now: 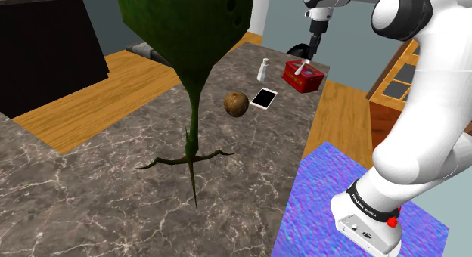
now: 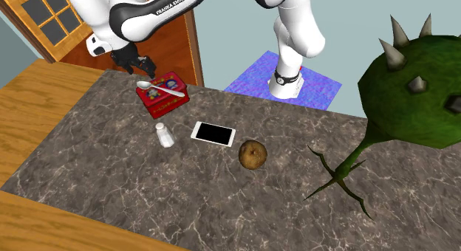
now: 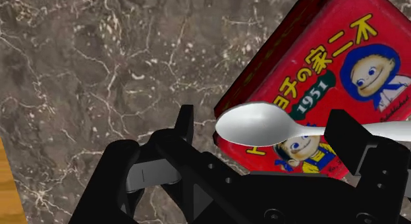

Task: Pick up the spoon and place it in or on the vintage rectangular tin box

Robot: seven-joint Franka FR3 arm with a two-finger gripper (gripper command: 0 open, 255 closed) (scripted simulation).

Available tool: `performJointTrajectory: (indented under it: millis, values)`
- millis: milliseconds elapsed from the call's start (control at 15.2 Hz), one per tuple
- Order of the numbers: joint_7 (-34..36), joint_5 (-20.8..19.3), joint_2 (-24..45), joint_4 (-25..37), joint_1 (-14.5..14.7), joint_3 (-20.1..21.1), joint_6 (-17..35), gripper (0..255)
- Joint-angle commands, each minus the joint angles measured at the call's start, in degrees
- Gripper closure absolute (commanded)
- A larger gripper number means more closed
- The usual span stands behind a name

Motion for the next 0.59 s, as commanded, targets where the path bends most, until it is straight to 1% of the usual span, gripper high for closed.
performJointTrajectory:
  millis: [0,66,528]
  values:
    - [0.1,0.1,0.3,3.8,0.0,0.0,-3.5,0]
    - [0.0,0.1,0.7,5.9,-0.1,0.0,-5.3,0]
    - [0.0,0.1,0.7,5.9,-0.1,0.0,-5.3,0]
